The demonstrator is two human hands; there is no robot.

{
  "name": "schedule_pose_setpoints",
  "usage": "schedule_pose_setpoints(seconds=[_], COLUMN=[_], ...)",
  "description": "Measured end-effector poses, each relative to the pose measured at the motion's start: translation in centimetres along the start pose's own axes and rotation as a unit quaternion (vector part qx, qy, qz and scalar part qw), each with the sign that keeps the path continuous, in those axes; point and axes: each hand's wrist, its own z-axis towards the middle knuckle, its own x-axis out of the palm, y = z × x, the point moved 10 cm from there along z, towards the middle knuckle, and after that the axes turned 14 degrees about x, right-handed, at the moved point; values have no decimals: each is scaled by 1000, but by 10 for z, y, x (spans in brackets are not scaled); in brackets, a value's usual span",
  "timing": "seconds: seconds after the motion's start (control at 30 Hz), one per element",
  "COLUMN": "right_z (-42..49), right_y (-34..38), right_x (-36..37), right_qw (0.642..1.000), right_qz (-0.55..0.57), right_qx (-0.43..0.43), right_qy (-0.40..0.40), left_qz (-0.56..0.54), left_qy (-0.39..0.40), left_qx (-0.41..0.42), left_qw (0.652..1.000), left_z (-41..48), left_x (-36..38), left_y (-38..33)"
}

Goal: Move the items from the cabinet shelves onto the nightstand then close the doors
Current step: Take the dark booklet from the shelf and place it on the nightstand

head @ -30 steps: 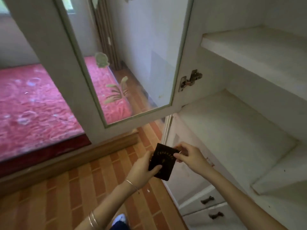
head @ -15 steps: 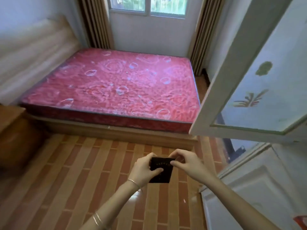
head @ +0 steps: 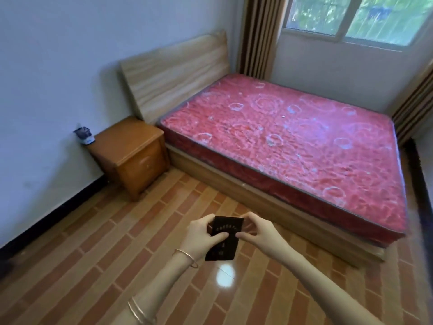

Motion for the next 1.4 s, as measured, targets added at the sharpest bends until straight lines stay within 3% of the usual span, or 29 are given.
schedule_pose_setpoints(seconds=[0.33,0.5,0.63,0.9,1.13,1.27,1.4], right_z=[93,159,217,341,445,504,558], right_y=[95,135,175,238,240,263,321], right_x=[109,144,152,137,151,177,206], right_qw=[988,972,957,957,968,969,970], right_qz=[-55,-74,-51,-35,-72,-88,-83], right_qx=[-34,-62,-69,-88,-25,-8,-19], right_qy=[143,215,276,273,241,232,229], left_qz=[-46,-85,-146,-116,33,255,326], left_qy=[-147,-221,-311,-361,-315,-202,-152], left_qx=[-115,-170,-209,-245,-307,-254,-228], left_qw=[981,957,916,893,898,911,905], left_z=[-20,-5,28,94,106,140,179], left_x=[-126,-171,-217,-292,-334,-365,-412], left_y=[105,161,195,262,332,367,411])
